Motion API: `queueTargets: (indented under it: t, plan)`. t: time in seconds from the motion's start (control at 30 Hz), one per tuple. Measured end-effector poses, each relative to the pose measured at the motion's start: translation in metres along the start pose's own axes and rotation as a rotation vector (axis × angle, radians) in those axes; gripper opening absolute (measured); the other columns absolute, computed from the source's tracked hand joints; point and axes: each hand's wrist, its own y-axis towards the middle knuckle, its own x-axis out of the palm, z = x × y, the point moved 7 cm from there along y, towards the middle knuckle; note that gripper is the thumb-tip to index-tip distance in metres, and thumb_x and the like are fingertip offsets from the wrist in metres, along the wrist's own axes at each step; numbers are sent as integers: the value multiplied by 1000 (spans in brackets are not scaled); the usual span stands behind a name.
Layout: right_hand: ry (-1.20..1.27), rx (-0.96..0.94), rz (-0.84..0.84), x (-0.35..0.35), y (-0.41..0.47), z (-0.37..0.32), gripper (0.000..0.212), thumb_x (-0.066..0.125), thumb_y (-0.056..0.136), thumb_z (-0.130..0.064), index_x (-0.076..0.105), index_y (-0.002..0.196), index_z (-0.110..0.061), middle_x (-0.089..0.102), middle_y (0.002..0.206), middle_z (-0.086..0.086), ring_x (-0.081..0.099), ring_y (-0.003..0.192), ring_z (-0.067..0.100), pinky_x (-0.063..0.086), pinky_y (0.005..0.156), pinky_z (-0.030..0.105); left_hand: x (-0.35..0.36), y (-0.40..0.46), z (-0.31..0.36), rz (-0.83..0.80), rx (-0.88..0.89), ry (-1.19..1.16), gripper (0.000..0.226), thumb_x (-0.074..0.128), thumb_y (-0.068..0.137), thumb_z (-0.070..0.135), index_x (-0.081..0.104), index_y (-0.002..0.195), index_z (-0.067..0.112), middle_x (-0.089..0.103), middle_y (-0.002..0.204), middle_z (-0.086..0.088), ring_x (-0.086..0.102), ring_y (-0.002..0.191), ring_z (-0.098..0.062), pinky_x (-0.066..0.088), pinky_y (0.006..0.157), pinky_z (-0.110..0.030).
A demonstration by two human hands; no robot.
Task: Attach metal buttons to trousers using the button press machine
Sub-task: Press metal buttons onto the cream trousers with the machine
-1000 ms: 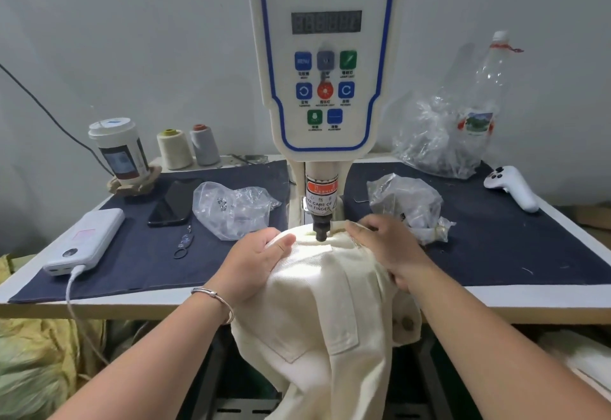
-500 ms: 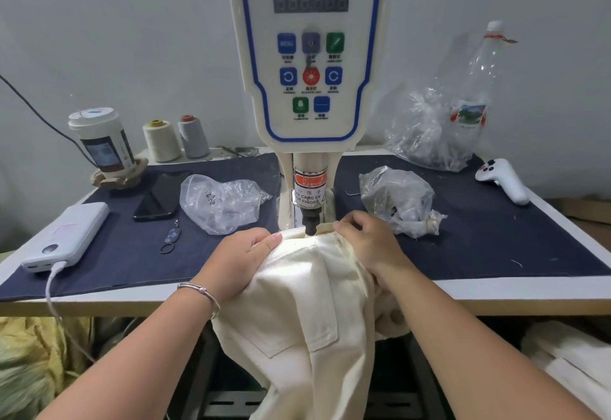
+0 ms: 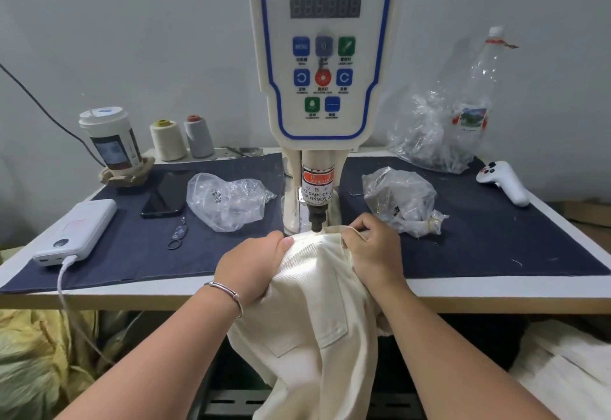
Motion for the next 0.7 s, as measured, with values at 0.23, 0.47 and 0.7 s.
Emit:
queueTargets:
  t: [0.23, 0.47, 0.7]
  plan:
    - [-16, 32, 36, -4, -1, 3, 21, 63, 78, -21, 48, 64, -17, 53, 56, -8, 49, 55, 11, 48, 59, 39, 2, -3, -1, 18, -25, 6, 35, 18, 105, 48, 37, 85, 27, 49, 75, 6, 47, 78, -23, 33, 64, -36]
    - [10, 15, 30, -4, 1, 3, 26, 63, 77, -20, 43, 60, -19, 50, 53, -13, 41, 52, 7, 43, 56, 36, 1, -4, -1, 9, -35, -11, 34, 17, 105, 47, 36, 85, 27, 53, 81, 3, 47, 81, -24, 35, 68, -36]
    - [19, 32, 27, -4, 0, 4, 26, 63, 78, -22, 44, 61, -19, 51, 54, -13, 44, 52, 6, 45, 57, 36, 0, -5, 0, -3, -30, -12, 33, 17, 105, 46, 36, 86, 29, 55, 84, 3, 47, 82, -22, 36, 68, -36]
